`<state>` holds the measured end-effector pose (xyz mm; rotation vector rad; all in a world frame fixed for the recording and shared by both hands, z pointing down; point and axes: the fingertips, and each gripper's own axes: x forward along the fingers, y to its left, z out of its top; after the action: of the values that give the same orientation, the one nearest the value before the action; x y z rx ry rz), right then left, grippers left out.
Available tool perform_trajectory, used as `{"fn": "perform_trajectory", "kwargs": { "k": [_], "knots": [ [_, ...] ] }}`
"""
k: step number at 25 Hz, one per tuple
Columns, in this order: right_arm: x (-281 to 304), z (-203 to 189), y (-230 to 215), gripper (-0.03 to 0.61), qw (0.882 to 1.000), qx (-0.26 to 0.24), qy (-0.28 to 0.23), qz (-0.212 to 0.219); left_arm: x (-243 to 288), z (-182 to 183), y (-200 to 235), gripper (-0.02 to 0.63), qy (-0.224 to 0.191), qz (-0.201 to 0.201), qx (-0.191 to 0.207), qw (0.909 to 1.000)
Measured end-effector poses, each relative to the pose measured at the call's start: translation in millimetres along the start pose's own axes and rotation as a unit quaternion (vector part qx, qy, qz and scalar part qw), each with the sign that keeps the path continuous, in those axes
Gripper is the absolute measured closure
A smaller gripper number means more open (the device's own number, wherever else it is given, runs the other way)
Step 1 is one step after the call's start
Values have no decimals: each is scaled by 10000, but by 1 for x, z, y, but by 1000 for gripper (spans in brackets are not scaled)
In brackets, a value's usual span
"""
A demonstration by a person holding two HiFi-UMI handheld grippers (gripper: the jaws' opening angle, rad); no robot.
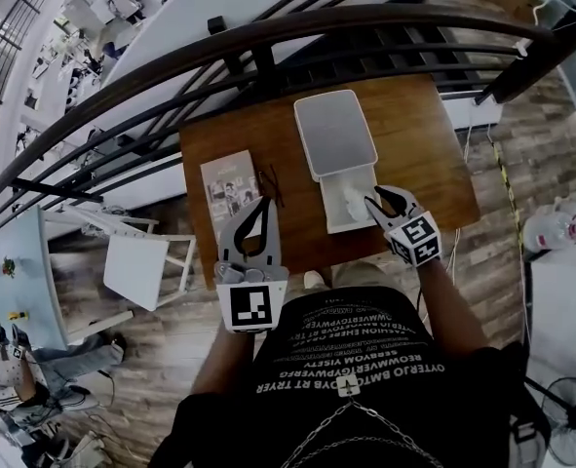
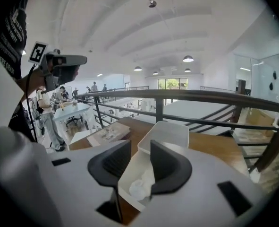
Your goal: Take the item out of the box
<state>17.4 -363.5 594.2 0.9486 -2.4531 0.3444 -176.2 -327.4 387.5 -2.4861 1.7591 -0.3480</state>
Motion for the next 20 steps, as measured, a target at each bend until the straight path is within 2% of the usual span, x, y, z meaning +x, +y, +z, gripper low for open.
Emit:
{"fn": "perform_trajectory", "kwargs": {
  "k": [9,20],
  "knots": [
    [43,-62,-19,452,9960,70,757,476,48,0,-6,607,217,58,-25,9997],
    [90,-118,-32,445,9814,-181,1672,929,84,-12,-12,607,520,38,45,9986]
  ]
}}
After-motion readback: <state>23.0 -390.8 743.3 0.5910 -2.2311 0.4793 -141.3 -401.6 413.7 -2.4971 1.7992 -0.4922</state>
